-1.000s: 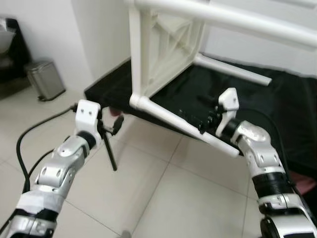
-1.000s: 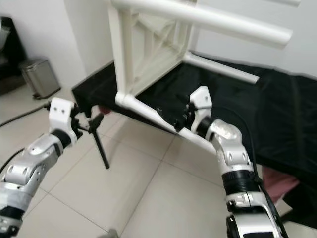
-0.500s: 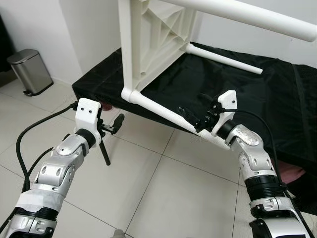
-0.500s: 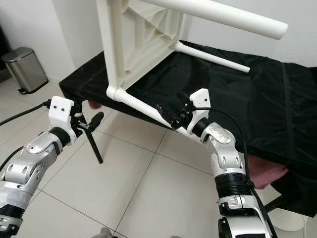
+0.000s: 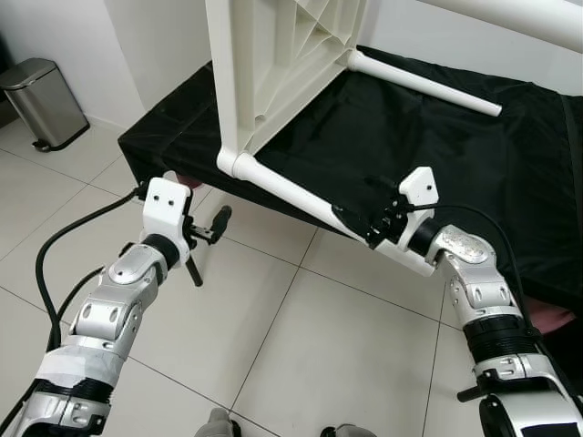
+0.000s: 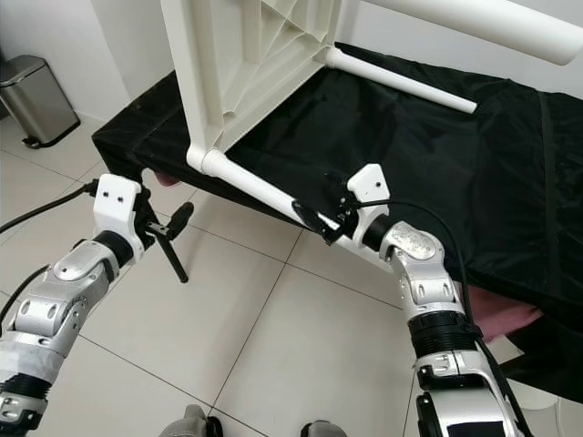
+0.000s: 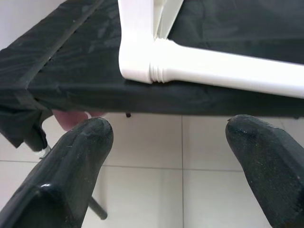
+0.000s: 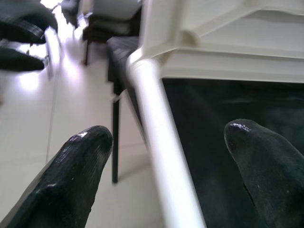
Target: Building children table
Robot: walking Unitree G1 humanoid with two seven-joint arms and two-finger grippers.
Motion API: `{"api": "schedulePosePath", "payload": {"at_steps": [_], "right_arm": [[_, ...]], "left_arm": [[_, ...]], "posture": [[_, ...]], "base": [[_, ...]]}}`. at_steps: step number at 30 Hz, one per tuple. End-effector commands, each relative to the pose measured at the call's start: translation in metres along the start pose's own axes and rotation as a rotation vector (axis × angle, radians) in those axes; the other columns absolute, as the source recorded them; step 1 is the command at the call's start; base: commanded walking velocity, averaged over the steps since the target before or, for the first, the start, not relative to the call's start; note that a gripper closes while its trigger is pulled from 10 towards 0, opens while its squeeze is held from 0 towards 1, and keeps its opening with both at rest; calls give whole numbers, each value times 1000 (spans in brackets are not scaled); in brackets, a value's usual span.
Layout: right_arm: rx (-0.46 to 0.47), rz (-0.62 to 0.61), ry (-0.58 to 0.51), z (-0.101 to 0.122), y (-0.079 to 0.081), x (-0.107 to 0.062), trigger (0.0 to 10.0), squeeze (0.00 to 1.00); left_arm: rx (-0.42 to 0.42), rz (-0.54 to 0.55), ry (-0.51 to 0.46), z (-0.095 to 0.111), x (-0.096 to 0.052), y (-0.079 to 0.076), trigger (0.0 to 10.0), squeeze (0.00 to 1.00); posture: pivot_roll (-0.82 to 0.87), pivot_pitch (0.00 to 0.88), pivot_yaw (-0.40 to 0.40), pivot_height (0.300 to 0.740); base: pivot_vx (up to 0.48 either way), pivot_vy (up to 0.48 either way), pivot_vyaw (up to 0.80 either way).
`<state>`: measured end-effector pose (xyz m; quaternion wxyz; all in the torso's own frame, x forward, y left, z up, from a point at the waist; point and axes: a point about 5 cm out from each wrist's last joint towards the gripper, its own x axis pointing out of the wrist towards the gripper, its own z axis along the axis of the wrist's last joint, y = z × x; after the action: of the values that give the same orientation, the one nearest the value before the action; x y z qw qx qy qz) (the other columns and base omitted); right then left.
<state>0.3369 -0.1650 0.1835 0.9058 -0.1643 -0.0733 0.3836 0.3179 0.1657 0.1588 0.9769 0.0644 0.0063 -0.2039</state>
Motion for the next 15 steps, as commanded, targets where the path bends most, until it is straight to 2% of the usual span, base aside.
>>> {"api": "schedulePosePath", "payload": {"at_steps": [1,4,8,15], "right_arm": [[-50,38,32,-2,0,0,10000,0],[-50,38,32,-2,0,0,10000,0],[-166,66,116,-7,-7,-5,10000,0],[-227,94,203,-14,-13,-11,10000,0]], "left_arm": [[23,-62,10,-3,-2,-5,10000,0],[23,-62,10,-3,-2,-5,10000,0],[29,-79,12,-4,-2,-10,10000,0],[33,-90,8,-3,0,-13,10000,0]], "posture": [[-43,113,31,740],[-43,113,31,740],[-47,115,24,740],[-51,117,20,740]], "base": [[0,0,0],[0,0,0],[0,0,0],[0,0,0]]}}
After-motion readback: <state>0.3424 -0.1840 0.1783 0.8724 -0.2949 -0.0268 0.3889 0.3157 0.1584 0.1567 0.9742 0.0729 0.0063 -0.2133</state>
